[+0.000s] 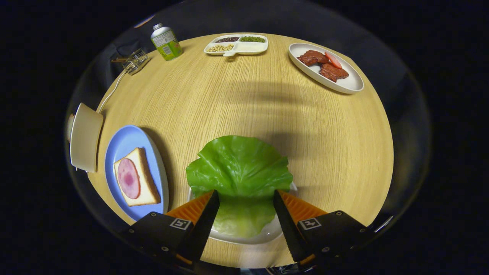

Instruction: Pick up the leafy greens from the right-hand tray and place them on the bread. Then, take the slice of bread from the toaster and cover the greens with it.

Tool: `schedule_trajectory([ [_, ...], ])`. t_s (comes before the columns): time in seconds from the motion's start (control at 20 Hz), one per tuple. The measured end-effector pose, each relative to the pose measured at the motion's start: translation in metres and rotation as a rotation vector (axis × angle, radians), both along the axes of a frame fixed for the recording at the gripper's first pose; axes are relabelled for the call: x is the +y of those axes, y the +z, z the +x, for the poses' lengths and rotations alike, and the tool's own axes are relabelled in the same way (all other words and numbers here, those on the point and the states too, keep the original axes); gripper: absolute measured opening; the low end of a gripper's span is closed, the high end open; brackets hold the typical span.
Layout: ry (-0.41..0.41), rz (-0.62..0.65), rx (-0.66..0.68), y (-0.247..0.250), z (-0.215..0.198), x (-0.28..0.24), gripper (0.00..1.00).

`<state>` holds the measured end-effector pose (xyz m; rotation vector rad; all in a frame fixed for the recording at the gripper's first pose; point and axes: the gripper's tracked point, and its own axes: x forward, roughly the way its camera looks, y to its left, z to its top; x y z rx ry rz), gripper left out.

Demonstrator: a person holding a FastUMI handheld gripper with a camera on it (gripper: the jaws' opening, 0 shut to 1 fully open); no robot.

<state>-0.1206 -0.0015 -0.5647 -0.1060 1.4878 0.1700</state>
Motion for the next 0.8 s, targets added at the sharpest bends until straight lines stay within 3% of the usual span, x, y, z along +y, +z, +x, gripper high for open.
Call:
schedule_trajectory([
  [0.2, -0.048, -0.011, -0.007, 0.0, 0.0, -0.001, 0.82],
  [0.3, -0.102, -0.016, -0.023, -0.001, 0.002, -0.002, 0.64],
  [0.35, -0.128, -0.02, -0.033, -0.001, 0.003, -0.003, 0.45],
  [0.45, -0.139, -0.02, -0.053, -0.002, 0.004, -0.004, 0.22],
  [0.55, -0.135, -0.017, -0.056, -0.002, 0.004, -0.006, 0.09],
  [0.8, -0.144, 0.045, -0.059, -0.003, 0.011, -0.005, 0.04],
])
